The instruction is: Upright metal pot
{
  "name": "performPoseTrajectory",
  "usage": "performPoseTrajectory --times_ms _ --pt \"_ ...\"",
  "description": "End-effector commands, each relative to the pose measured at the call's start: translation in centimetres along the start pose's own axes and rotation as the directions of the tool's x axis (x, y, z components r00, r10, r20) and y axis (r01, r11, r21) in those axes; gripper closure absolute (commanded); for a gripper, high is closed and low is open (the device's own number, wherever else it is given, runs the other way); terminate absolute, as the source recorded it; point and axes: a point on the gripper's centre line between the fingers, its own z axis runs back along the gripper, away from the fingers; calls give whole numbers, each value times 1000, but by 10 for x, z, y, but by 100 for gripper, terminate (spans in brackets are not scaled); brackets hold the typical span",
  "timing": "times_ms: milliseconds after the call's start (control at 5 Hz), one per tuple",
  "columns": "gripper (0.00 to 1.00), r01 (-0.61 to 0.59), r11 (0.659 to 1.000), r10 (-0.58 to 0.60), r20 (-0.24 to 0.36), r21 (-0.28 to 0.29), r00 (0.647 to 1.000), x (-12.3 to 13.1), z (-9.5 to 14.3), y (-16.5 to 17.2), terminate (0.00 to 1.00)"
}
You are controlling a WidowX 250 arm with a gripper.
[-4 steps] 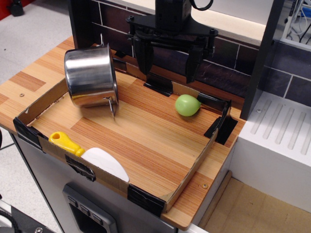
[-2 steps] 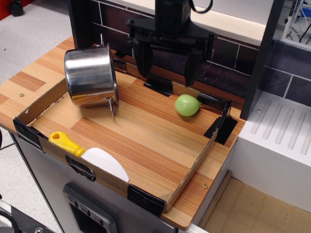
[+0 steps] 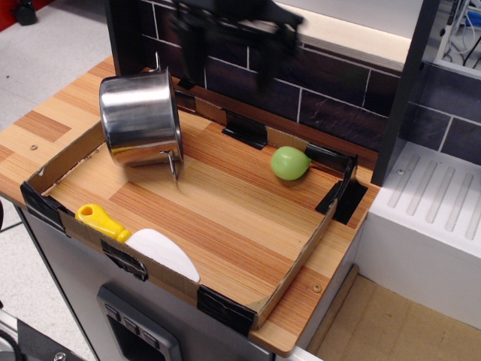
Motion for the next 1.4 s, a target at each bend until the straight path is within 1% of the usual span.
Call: performPoseTrajectory --times_ms 0,200,400,600,800,1000,1200 --pt "0 -42 999 37 149 33 988 48 27 66 0" --pt "0 -22 997 13 117 74 993 62 15 81 0" --pt "0 72 990 -83 87 121 993 61 -5 85 0" --pt "0 131 983 -140 67 128 988 51 -21 79 0" --pt "0 116 986 -124 54 123 991 49 -32 74 0" --pt "0 77 990 -88 96 116 991 53 -38 72 0" --pt "0 65 985 -81 95 158 992 60 -46 71 0"
